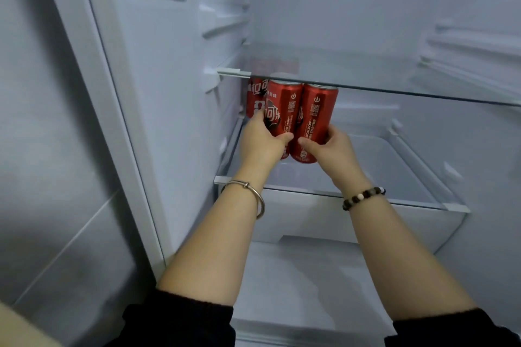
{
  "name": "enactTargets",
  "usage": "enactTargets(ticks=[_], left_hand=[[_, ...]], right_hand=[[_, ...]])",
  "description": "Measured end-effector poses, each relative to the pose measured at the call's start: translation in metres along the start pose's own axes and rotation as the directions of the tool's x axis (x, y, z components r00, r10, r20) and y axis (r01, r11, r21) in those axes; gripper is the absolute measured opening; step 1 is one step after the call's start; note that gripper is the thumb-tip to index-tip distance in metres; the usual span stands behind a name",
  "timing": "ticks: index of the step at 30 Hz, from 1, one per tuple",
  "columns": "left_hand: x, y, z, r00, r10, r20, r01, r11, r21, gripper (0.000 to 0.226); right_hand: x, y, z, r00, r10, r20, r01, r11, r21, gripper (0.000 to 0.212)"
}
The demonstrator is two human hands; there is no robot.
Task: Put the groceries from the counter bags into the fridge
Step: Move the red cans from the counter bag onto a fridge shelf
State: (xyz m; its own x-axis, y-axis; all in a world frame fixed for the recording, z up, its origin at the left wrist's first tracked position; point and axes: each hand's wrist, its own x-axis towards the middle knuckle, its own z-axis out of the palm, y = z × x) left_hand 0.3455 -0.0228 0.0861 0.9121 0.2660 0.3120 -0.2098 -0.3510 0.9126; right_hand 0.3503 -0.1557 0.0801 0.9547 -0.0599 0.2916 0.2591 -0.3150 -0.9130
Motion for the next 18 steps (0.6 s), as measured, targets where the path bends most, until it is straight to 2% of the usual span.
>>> enactTargets(ticks=[5, 10, 18], left_hand=[[0.020, -0.002, 0.001, 0.990, -0.086, -0.111, 0.091, 0.995, 0.043, 0.052], [0.037, -0.003, 0.001, 0.974, -0.147, -0.173, 0.144, 0.989, -0.031, 0.045], [0.060, -0.005, 0.008, 0.946, -0.246, -0.213, 0.229, 0.968, -0.101, 0.041]], right_hand=[[0.019, -0.009, 0.014, 0.998, 0.009, 0.065, -0.002, 0.994, -0.106, 0.036], [0.039, -0.011, 0.026, 0.995, 0.034, 0.089, -0.018, 0.984, -0.179, 0.040], [0.062, 0.000, 0.034, 0.996, 0.062, 0.072, -0.049, 0.984, -0.172, 0.045]])
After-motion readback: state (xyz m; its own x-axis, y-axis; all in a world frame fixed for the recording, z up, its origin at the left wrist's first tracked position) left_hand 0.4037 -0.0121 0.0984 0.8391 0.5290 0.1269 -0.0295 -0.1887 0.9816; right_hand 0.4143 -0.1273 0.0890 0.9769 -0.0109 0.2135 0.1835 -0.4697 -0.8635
